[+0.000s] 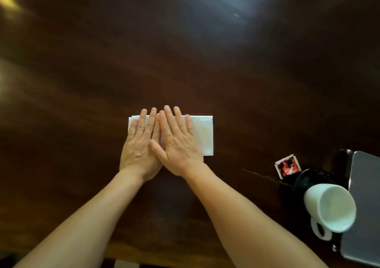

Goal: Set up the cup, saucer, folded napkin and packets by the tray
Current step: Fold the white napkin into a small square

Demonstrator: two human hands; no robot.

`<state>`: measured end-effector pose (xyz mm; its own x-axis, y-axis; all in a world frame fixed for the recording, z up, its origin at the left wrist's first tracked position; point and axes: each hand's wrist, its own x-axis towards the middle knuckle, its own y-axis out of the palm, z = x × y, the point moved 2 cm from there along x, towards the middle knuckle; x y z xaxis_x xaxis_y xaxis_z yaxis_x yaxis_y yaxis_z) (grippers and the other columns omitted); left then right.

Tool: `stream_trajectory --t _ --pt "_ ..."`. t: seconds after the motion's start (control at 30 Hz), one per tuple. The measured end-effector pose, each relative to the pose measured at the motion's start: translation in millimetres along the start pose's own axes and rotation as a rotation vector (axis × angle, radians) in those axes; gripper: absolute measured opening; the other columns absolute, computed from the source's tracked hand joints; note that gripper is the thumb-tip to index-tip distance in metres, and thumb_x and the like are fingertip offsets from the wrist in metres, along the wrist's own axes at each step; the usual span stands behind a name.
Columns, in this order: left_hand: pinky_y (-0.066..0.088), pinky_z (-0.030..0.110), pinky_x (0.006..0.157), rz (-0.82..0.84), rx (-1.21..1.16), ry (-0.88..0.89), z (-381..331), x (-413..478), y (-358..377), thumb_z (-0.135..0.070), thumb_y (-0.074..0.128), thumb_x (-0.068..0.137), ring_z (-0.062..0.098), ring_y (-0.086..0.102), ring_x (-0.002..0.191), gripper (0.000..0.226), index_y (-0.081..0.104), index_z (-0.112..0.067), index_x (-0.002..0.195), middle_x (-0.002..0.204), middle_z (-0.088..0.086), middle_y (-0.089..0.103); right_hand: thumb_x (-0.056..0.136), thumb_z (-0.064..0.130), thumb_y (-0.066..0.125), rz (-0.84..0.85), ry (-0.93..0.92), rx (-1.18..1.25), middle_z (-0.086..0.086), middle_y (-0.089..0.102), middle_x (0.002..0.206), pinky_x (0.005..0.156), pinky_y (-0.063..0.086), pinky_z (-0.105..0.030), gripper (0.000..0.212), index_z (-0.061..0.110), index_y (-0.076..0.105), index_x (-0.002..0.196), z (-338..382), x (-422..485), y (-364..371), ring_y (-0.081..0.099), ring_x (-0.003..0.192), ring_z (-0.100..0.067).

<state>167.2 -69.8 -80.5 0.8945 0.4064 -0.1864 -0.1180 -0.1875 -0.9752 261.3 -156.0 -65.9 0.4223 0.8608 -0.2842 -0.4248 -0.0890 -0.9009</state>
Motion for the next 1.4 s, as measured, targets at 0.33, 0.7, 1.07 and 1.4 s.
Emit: stream_trajectory --t 0.33,0.7,1.07,1.4 --pt "0.002 0.041 0.126 -0.003 0.019 -0.047 16.7 0.1 0.8 -0.051 0.021 0.100 0.025 0.004 0.155 0.076 0.010 -0.003 0.158 0.167 0.014 0.006 0.098 0.061 0.008 0.010 0.182 -0.123 -0.001 -0.020 0.165 0.124 -0.008 -0.047 0.075 0.017 -0.016 0.153 -78.3 -16.3 -14.7 -0.025 0.151 -0.019" --pt "0.000 0.039 0.126 -0.037 -0.044 -0.211 16.0 -6.1 0.4 -0.051 0.019 0.098 0.023 -0.007 0.155 0.078 -0.002 -0.007 0.158 0.168 0.010 -0.005 0.097 0.064 0.008 -0.036 0.177 -0.149 0.000 -0.016 0.167 0.124 -0.009 -0.048 0.078 0.016 -0.013 0.155 -79.9 -18.0 -10.4 -0.022 0.151 -0.020" --pt "-0.004 0.041 0.126 0.080 -0.024 -0.224 14.7 -4.1 -9.7 -0.051 0.019 0.101 0.023 -0.015 0.154 0.076 -0.007 -0.008 0.158 0.168 0.008 -0.012 0.096 0.068 0.004 0.136 0.210 -0.168 0.003 -0.028 0.163 0.122 -0.013 -0.051 0.080 0.021 -0.019 0.156 -77.2 -15.1 -23.4 -0.030 0.148 -0.021" --pt "0.007 0.047 0.125 0.133 -0.067 -0.046 24.9 -19.2 -36.2 -0.034 0.043 0.103 0.033 -0.006 0.155 0.074 0.005 -0.005 0.159 0.168 0.015 -0.003 0.083 0.058 0.069 0.089 0.502 0.009 -0.011 0.029 0.150 0.103 0.040 -0.051 0.068 0.018 0.046 0.132 -49.2 -14.6 -63.9 0.030 0.135 -0.036"
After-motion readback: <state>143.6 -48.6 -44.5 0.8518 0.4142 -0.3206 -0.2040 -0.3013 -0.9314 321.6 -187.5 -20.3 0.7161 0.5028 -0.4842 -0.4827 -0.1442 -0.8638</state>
